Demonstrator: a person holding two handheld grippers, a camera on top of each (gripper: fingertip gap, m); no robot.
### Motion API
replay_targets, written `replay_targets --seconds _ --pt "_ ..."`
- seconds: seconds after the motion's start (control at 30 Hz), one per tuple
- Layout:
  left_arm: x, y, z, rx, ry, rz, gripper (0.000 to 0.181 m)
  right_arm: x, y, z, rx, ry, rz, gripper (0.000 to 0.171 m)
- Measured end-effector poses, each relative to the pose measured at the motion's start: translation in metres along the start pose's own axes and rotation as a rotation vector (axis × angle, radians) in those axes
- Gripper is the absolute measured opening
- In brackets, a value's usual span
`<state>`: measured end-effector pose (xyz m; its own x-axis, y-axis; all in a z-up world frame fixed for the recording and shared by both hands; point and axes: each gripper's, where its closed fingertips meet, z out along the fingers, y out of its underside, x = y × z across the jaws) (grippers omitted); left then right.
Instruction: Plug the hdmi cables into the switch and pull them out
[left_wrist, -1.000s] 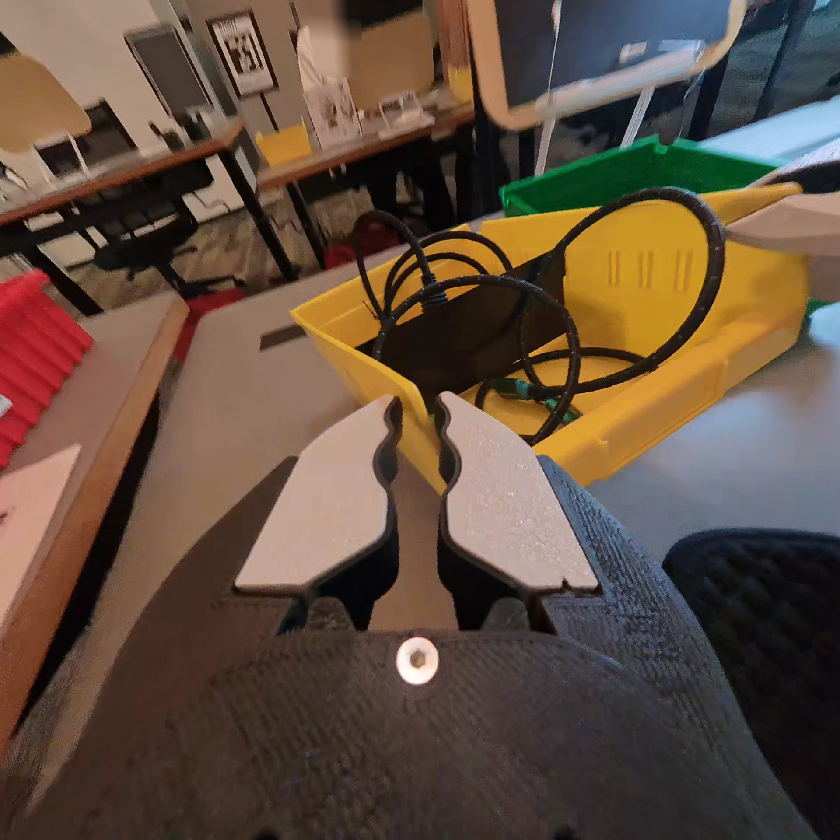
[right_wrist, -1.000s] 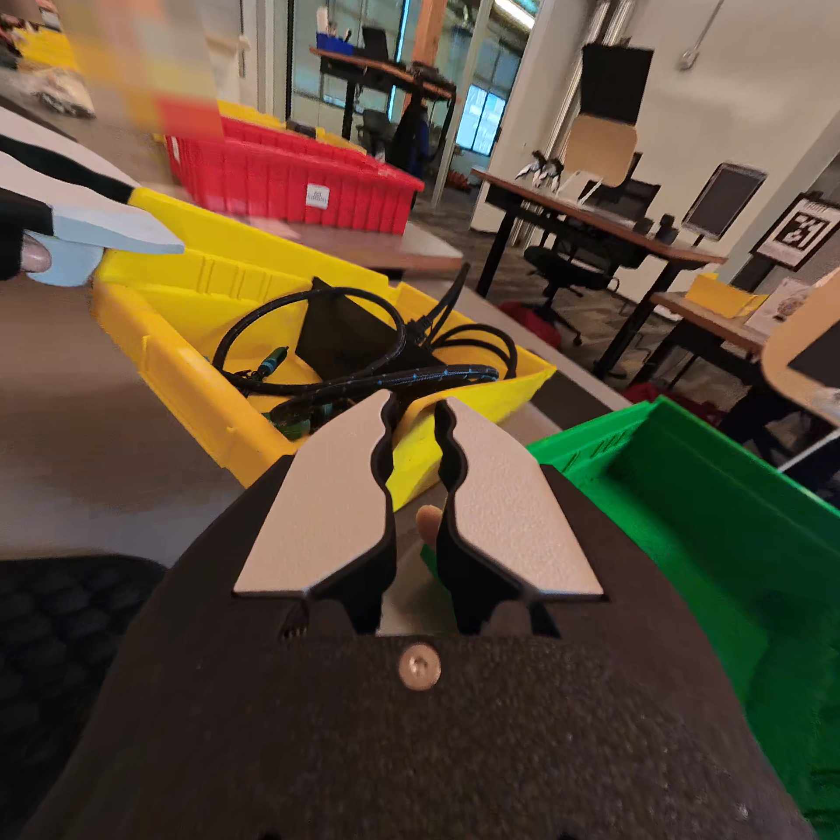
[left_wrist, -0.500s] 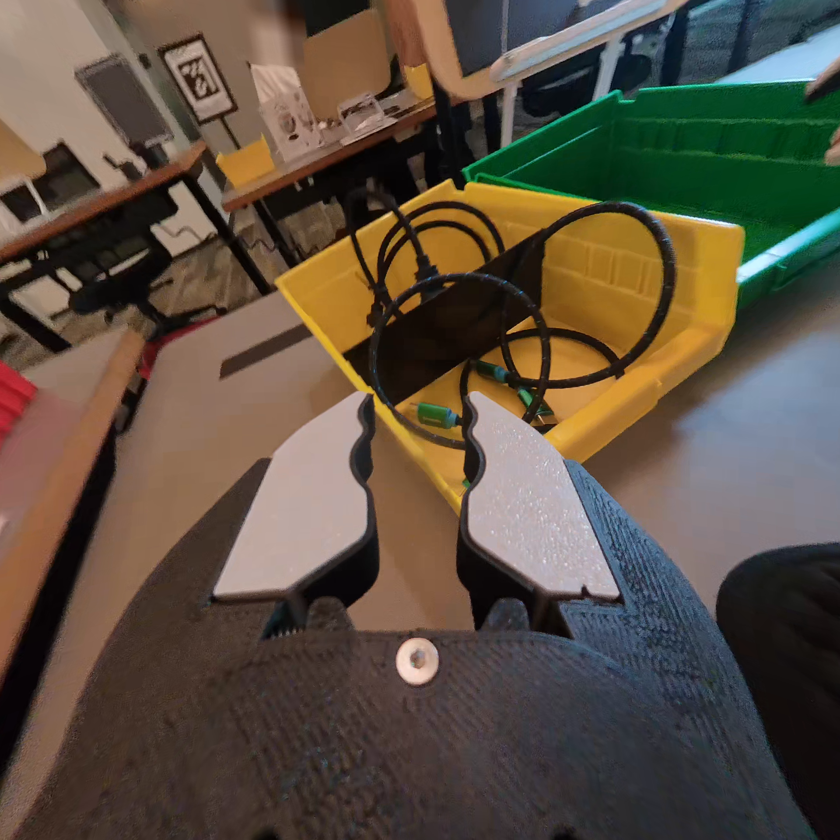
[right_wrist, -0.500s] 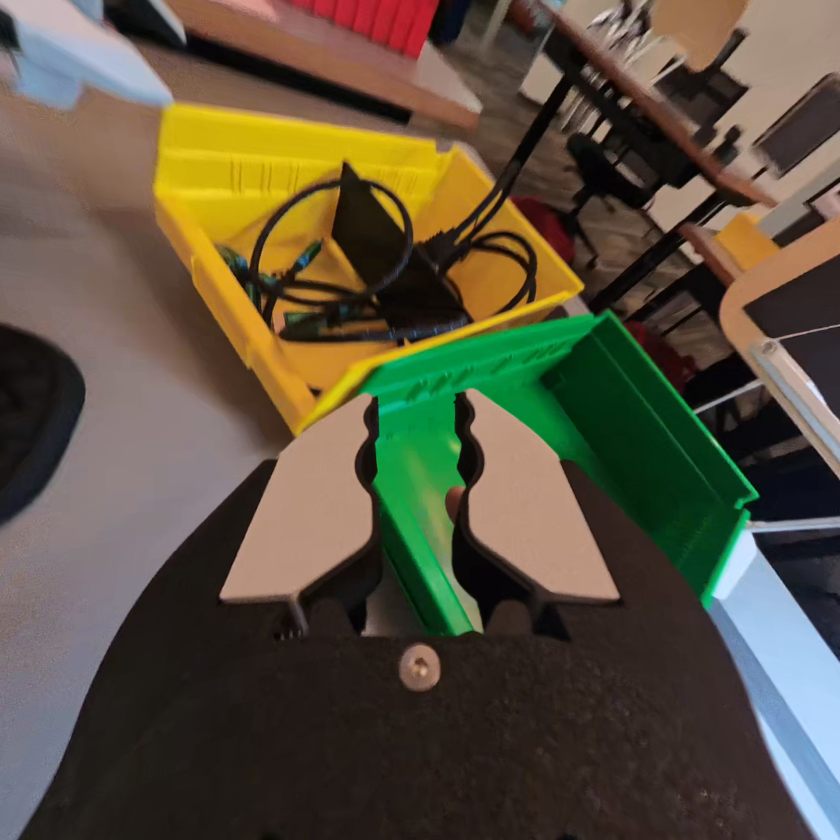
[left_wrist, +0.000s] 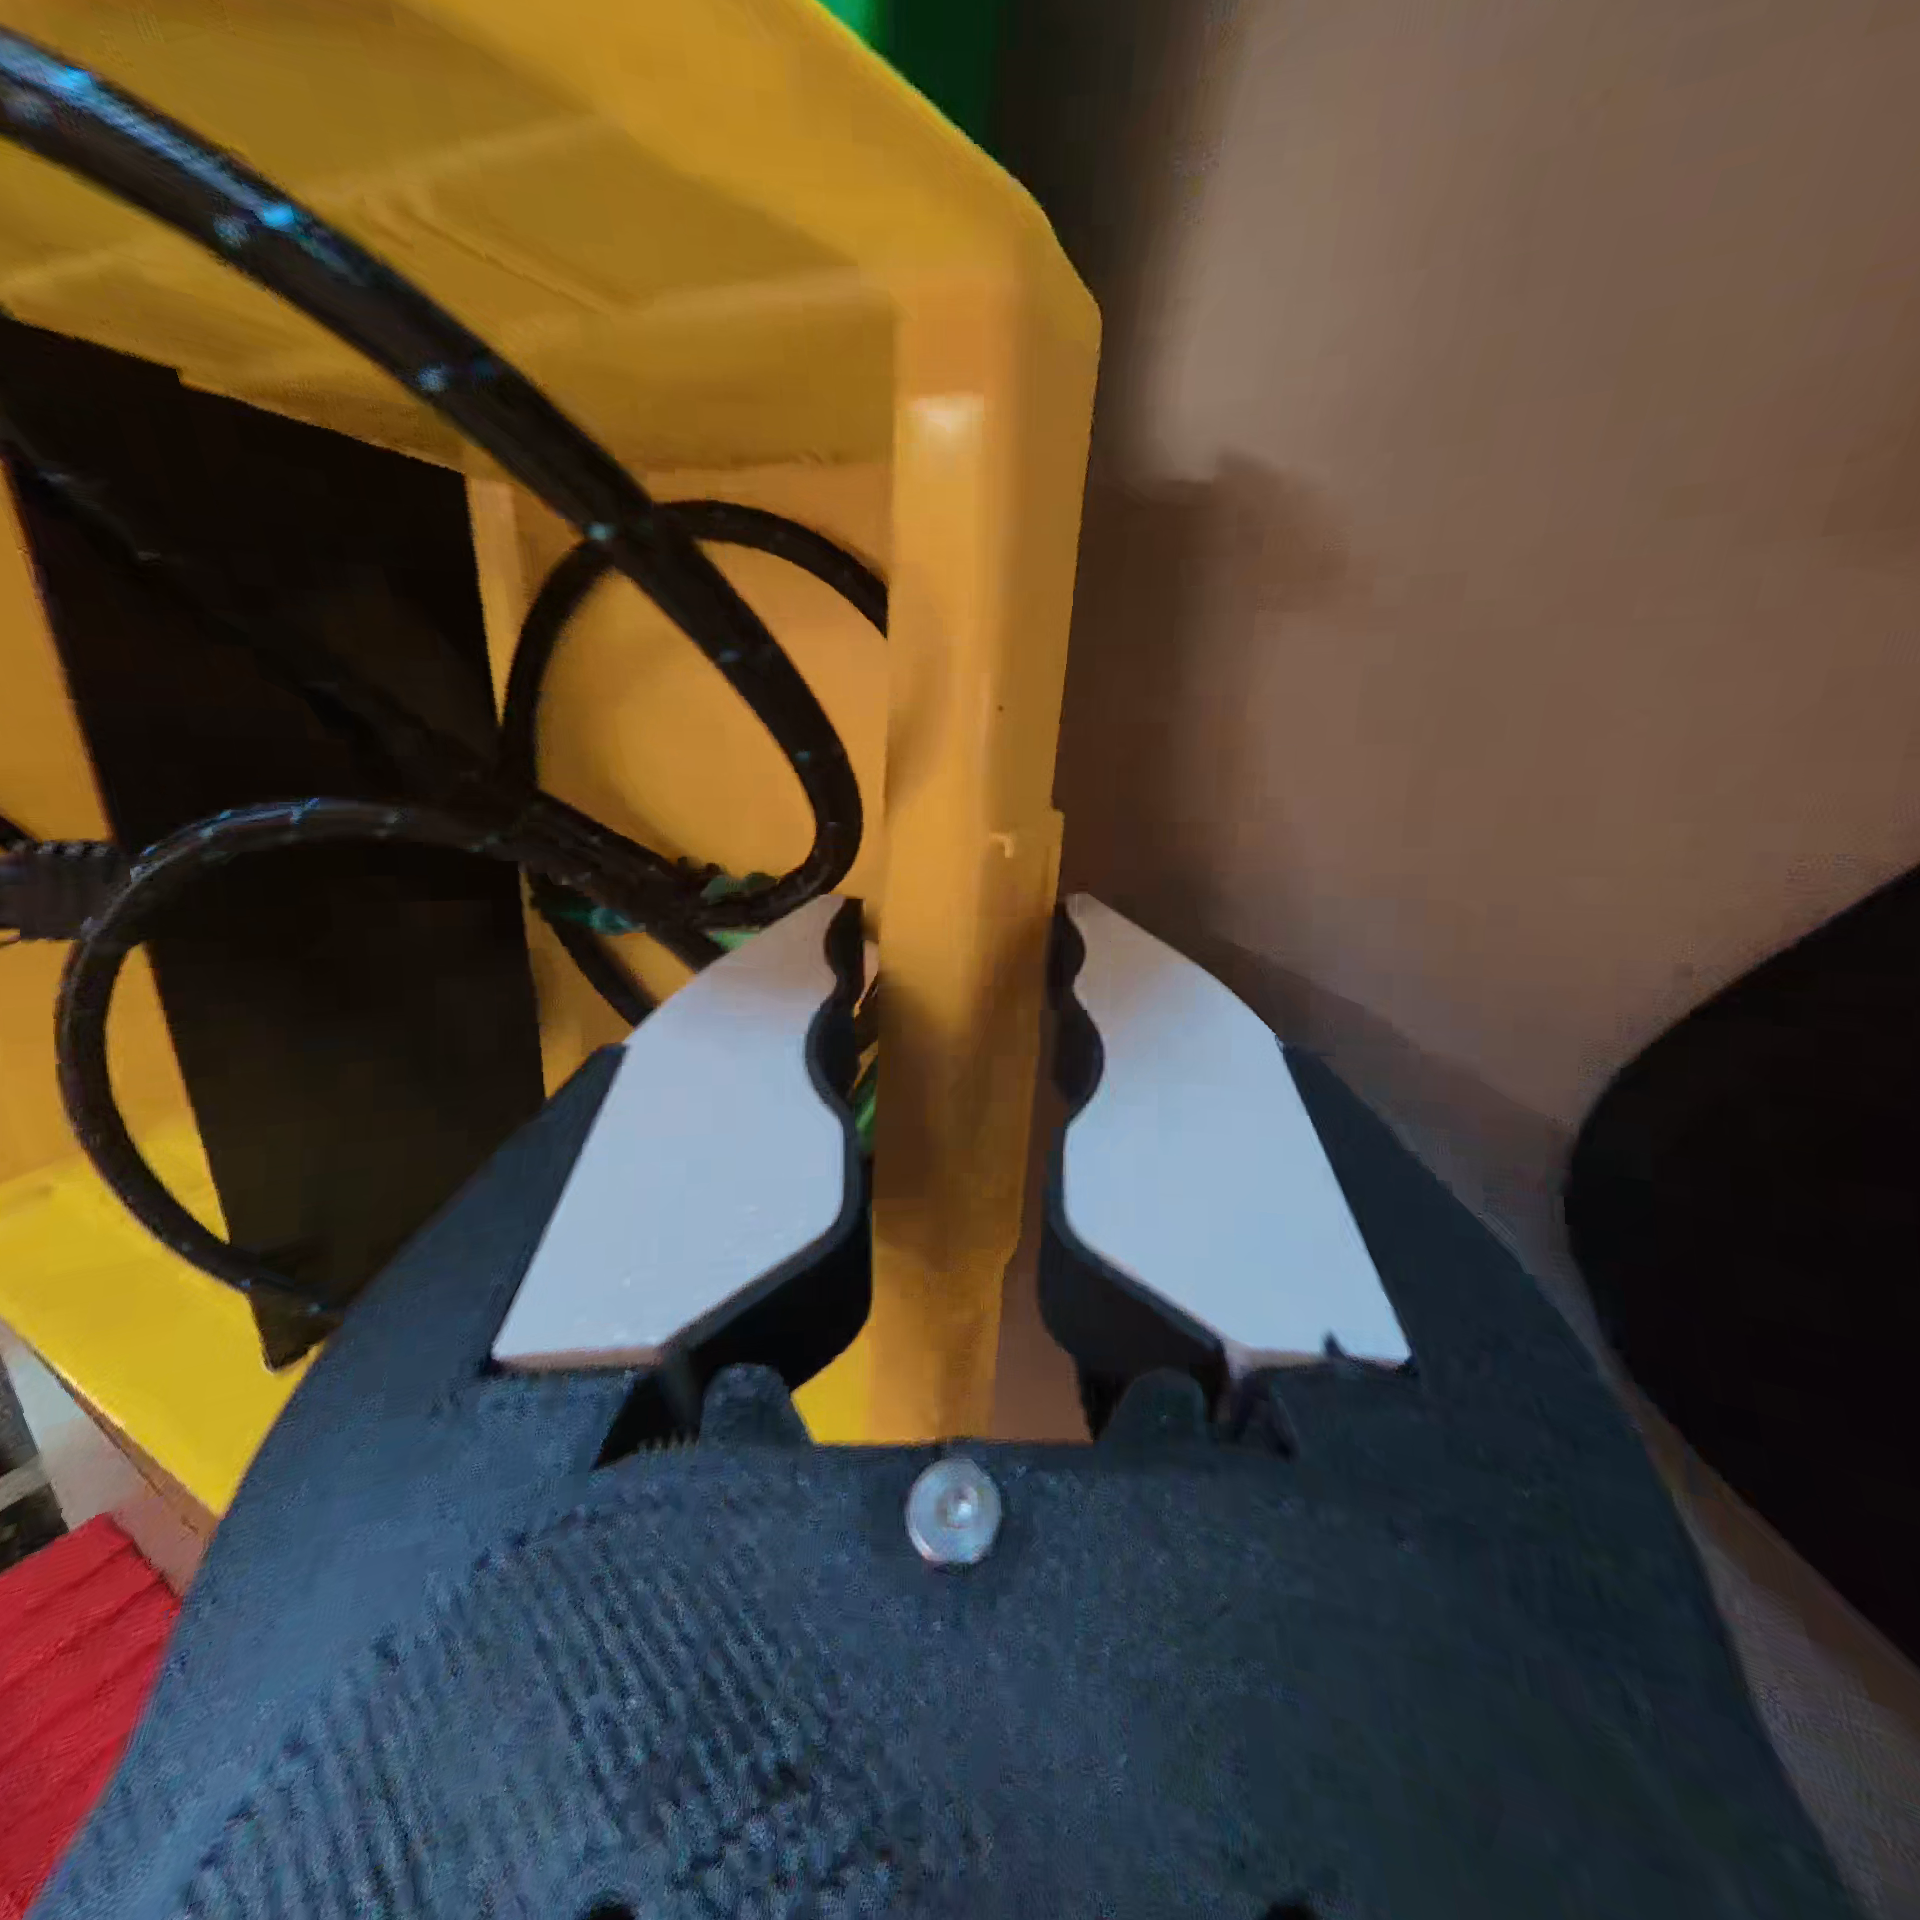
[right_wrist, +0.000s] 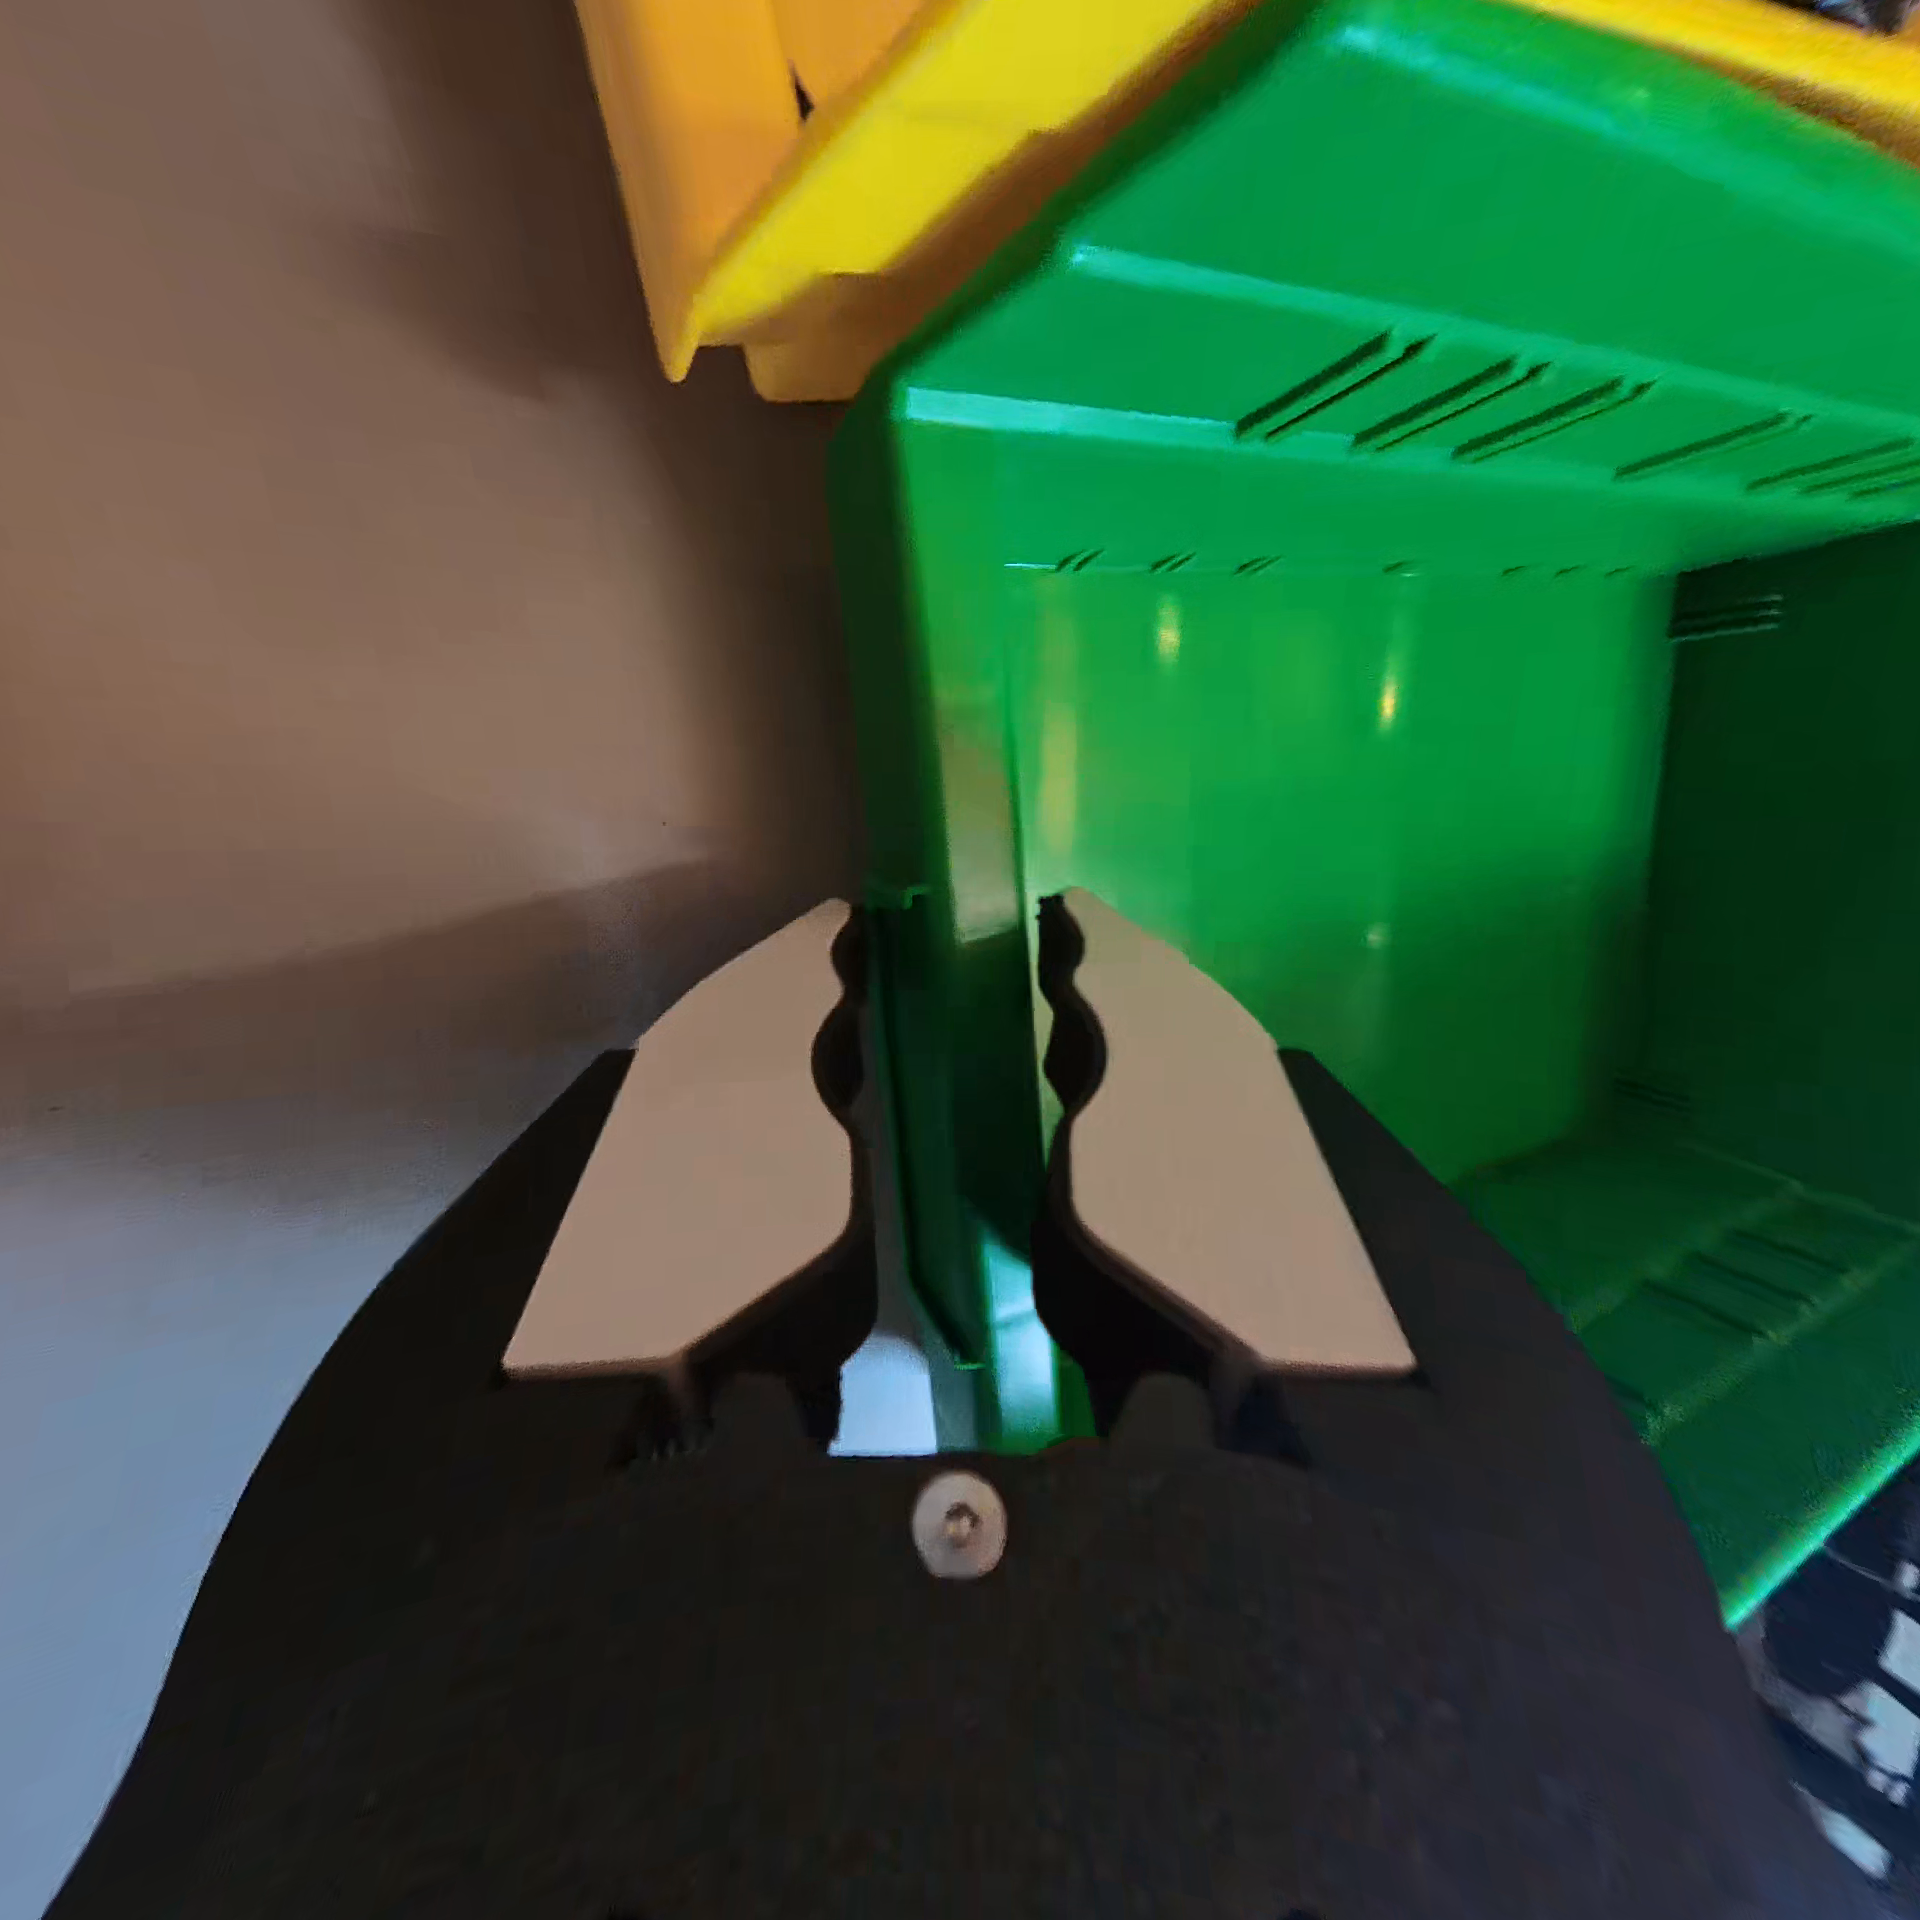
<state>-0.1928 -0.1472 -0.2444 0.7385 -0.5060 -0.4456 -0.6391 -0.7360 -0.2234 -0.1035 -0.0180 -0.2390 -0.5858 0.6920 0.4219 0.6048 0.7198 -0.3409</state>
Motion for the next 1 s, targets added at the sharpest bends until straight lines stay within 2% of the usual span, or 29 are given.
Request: replay_targets --seconds 0.13,0.33,0.47,0.77,0.93,1.0 --pt "0.000 -0.008 0.006 0.042 -0.039 -0.033 0.032 0.001 0.021 -0.017 0.013 0.083 0.015 0.031" --pt "-0.003 -0.007 0.002 0.075 -0.189 -0.042 0.034 -0.015 0.082 -0.054 0.002 0.121 0.151 0.036" --pt "-0.001 -0.015 0.004 0.079 -0.185 -0.050 0.032 -0.016 0.116 -0.065 -0.038 0.194 0.223 0.035" --pt "-0.017 -0.041 0.020 0.130 -0.135 -0.094 0.030 0.033 0.185 -0.065 -0.184 0.317 0.339 0.034" --pt "-0.052 -0.033 0.034 0.116 -0.161 -0.155 0.031 0.064 0.206 -0.067 -0.227 0.361 0.358 0.034" --pt "-0.063 -0.025 0.035 0.110 -0.167 -0.183 0.033 0.068 0.195 -0.073 -0.143 0.363 0.396 0.033"
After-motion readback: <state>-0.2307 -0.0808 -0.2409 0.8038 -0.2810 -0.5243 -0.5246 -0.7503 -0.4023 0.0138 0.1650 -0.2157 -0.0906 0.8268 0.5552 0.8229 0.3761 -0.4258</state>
